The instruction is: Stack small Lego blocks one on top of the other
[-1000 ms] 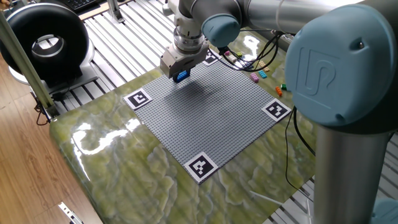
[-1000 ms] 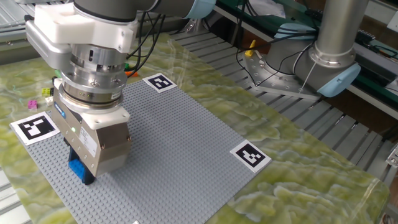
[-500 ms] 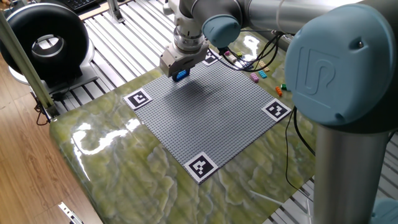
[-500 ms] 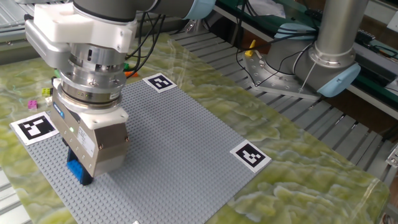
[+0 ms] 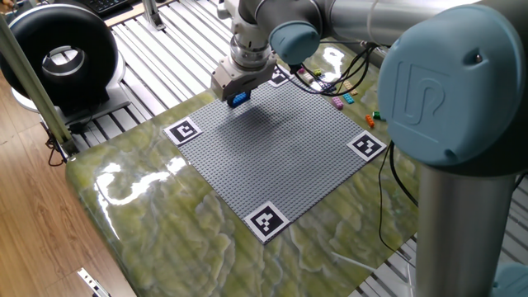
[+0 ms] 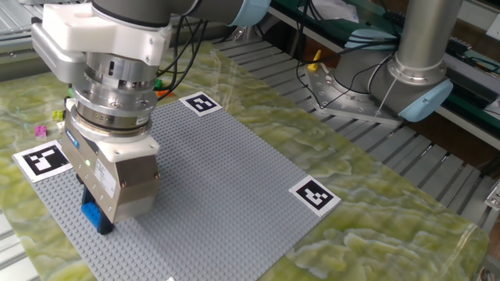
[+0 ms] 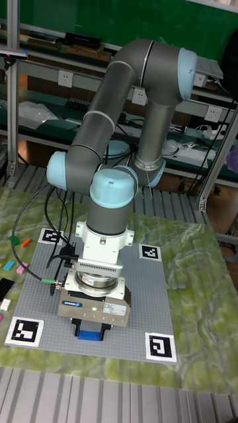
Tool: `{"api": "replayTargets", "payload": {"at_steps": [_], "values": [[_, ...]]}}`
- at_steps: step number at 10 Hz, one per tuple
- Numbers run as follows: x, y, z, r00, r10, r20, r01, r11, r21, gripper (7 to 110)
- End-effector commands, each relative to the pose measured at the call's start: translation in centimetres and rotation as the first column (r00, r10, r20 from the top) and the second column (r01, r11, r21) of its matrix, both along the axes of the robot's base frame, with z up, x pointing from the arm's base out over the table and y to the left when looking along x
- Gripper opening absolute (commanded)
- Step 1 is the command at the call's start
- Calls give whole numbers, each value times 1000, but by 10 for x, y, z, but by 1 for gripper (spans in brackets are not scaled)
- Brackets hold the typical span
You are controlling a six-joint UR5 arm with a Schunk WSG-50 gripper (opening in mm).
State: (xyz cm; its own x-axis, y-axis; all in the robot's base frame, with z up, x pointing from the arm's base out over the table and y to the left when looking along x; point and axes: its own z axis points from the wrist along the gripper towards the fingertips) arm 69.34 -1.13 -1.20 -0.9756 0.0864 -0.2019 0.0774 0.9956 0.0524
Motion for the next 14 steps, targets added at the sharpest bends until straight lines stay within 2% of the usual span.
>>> {"api": "replayTargets", "payload": {"at_steps": [1, 14], "values": [[2, 0, 2, 1000, -18, 4, 18, 1000, 16, 44], [8, -1, 2, 999, 1, 34, -1, 1000, 4, 44]]}}
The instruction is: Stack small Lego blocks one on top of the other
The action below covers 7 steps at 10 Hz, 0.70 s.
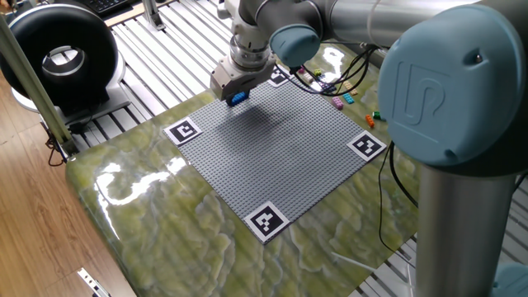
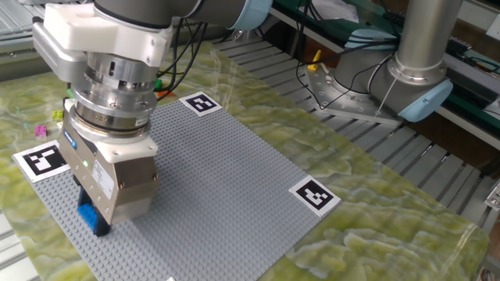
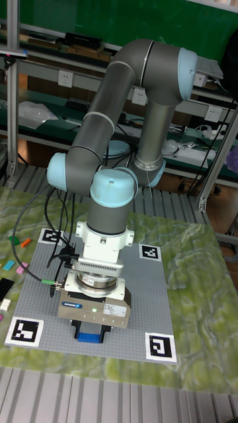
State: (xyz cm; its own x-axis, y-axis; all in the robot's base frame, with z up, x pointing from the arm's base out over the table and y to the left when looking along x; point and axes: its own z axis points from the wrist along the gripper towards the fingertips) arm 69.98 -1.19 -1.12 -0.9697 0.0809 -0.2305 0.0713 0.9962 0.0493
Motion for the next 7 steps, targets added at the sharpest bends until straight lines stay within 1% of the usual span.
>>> {"api": "replayTargets", "payload": {"at_steps": [1, 3, 4, 7], "values": [[-1, 0, 0, 1000, -5, -4, 5, 1000, 8, 44], [-13, -2, 3, 999, -13, -50, 13, 1000, 1, 44], [-16, -2, 6, 998, -17, -61, 17, 1000, 3, 44], [-18, -2, 4, 998, -26, -61, 26, 1000, 3, 44]]}}
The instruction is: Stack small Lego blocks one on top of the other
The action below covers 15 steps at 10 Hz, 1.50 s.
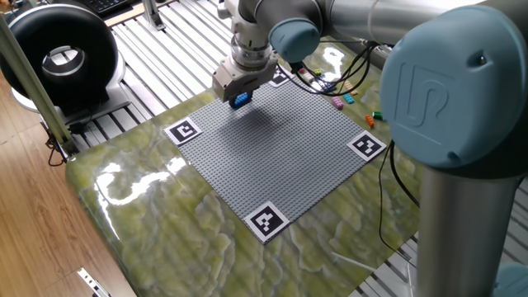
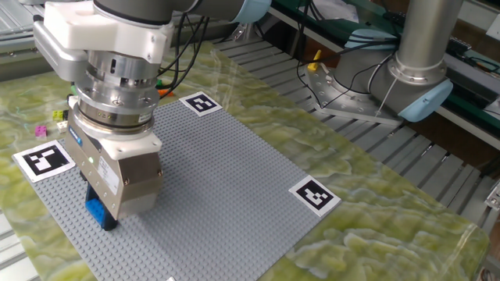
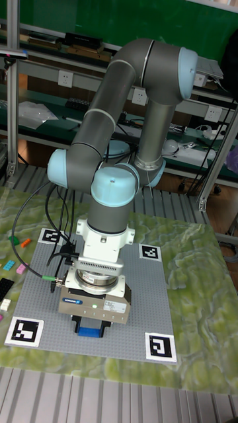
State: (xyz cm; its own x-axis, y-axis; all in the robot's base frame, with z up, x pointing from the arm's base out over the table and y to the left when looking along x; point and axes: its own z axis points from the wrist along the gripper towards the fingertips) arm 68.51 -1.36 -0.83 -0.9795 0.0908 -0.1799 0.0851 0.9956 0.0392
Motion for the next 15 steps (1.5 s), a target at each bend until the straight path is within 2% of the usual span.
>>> {"api": "replayTargets", "payload": {"at_steps": [1, 4, 15], "values": [[-6, 0, 3, 1000, -24, -12, 24, 1000, 6, 44], [-9, -5, -1, 1000, -18, -4, 18, 1000, 5, 44], [-4, 0, -1, 1000, -5, 13, 5, 1000, 20, 44]]}}
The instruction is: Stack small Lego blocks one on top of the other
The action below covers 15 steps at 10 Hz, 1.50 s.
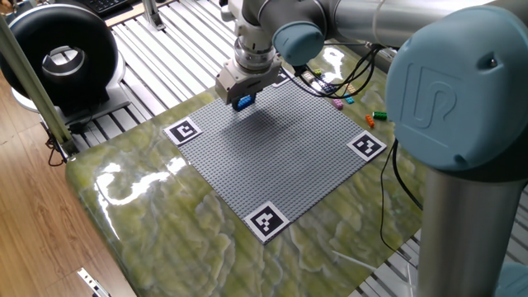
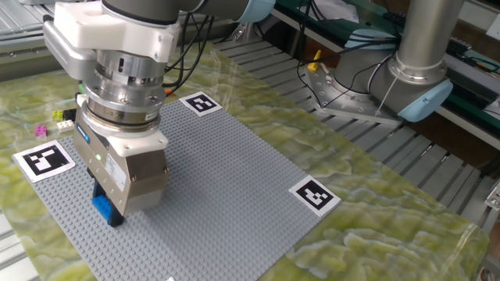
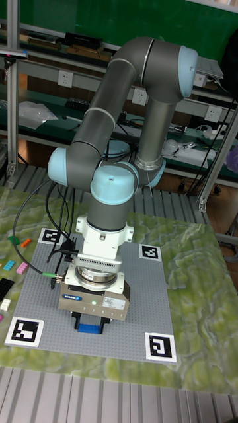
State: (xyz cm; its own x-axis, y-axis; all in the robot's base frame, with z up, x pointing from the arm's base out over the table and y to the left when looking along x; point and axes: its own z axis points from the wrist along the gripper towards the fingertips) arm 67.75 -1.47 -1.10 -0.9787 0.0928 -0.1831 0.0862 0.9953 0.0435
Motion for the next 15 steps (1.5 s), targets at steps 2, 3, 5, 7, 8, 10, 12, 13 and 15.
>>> {"api": "replayTargets", "payload": {"at_steps": [2, 3, 5, 7, 8, 10, 12, 13, 15], "values": [[5, 2, 1, 1000, -4, 12, 3, 1000, 16, 44], [5, 1, 1, 1000, -2, 12, 2, 1000, 16, 44], [4, 0, 1, 1000, -1, 11, 0, 1000, 15, 44], [3, 0, 1, 1000, -1, 9, 0, 1000, 14, 44], [4, 1, 1, 1000, -1, 9, 0, 1000, 15, 44], [4, 1, 1, 1000, 4, 10, -4, 1000, 18, 44], [5, 2, 2, 1000, 11, 10, -12, 1000, 22, 44], [4, 2, 2, 1000, 11, 8, -12, 1000, 22, 44], [5, 1, 2, 1000, 15, 8, -15, 1000, 22, 44]]}}
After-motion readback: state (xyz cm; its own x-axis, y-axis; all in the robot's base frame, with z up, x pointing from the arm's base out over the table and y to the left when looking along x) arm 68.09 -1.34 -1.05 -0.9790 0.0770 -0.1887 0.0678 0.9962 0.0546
